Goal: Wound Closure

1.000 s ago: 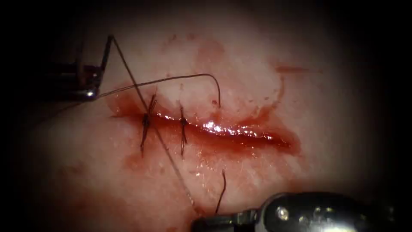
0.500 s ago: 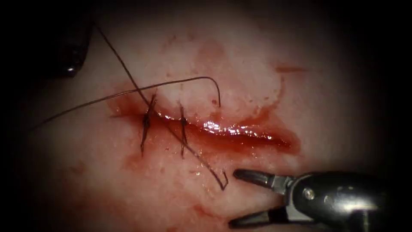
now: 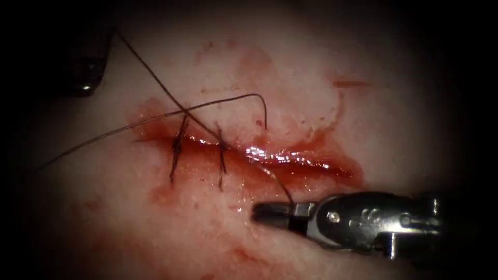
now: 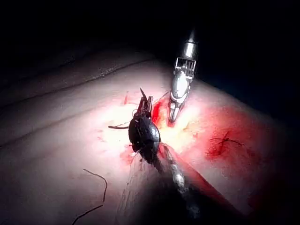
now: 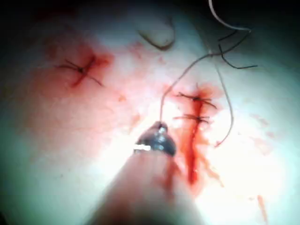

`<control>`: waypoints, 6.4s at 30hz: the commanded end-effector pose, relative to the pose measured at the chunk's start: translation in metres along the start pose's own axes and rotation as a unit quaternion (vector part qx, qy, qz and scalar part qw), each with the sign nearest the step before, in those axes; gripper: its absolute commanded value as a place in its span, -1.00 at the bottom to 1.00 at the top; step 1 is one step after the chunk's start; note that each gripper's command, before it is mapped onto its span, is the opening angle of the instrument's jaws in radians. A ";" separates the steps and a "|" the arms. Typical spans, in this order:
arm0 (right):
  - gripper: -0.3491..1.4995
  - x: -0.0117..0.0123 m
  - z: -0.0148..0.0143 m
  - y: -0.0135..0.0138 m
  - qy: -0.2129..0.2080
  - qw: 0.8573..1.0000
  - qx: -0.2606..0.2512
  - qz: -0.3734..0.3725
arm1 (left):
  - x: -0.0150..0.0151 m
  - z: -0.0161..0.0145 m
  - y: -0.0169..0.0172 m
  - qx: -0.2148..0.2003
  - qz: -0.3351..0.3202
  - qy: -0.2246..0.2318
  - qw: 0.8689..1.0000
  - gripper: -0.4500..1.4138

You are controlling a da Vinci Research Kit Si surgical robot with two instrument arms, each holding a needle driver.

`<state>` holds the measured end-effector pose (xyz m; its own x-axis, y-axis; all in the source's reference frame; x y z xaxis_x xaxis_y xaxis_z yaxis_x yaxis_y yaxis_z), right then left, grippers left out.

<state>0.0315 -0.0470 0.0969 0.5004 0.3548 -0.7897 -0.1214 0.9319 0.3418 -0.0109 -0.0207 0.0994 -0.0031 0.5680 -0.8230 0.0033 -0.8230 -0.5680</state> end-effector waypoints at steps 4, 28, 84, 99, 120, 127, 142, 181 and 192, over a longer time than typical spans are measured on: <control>-1.00 0.0003 -0.0007 -0.0009 -0.005 1.000 -0.005 0.007 | -0.0008 0.0006 -0.0002 -0.003 0.001 0.000 1.000 -1.00; -0.31 0.0100 -0.0039 -0.0076 0.051 0.993 0.111 -0.008 | -0.0021 0.0012 -0.0004 -0.012 0.007 -0.008 1.000 -1.00; -1.00 0.0061 -0.0045 -0.0056 0.021 0.997 0.072 -0.032 | -0.0049 0.0017 -0.0002 -0.055 0.009 -0.036 0.998 -1.00; -1.00 0.0079 -0.0052 -0.0089 0.019 0.987 0.149 -0.058 | -0.0053 0.0024 0.0012 -0.094 0.016 -0.055 0.994 -1.00; 0.72 0.0025 -0.0034 -0.0024 -0.013 0.994 -0.019 -0.103 | -0.0057 0.0008 0.0007 -0.116 0.013 -0.066 0.991 -1.00; 0.72 0.0000 -0.0008 -0.0010 -0.029 0.993 -0.070 -0.090 | -0.0058 0.0009 0.0007 -0.116 0.011 -0.067 0.991 -1.00; -1.00 -0.0007 0.0008 -0.0010 -0.007 0.995 -0.059 -0.081 | -0.0067 0.0018 0.0010 -0.114 0.010 -0.070 0.991 -1.00; -0.16 0.0067 -0.0045 -0.0098 0.020 0.977 0.159 -0.142 | -0.0066 0.0022 0.0023 -0.137 0.014 -0.079 0.987 -1.00; 0.69 0.0037 -0.0046 -0.0037 -0.019 0.992 0.006 -0.121 | -0.0066 0.0022 0.0023 -0.138 0.015 -0.080 0.987 -1.00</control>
<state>0.0292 -0.0487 0.0898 0.5491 0.1210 -0.8269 0.0058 0.9889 0.1485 -0.0125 -0.0260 0.1030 -0.1574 0.5169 -0.8415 0.2776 -0.7946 -0.5400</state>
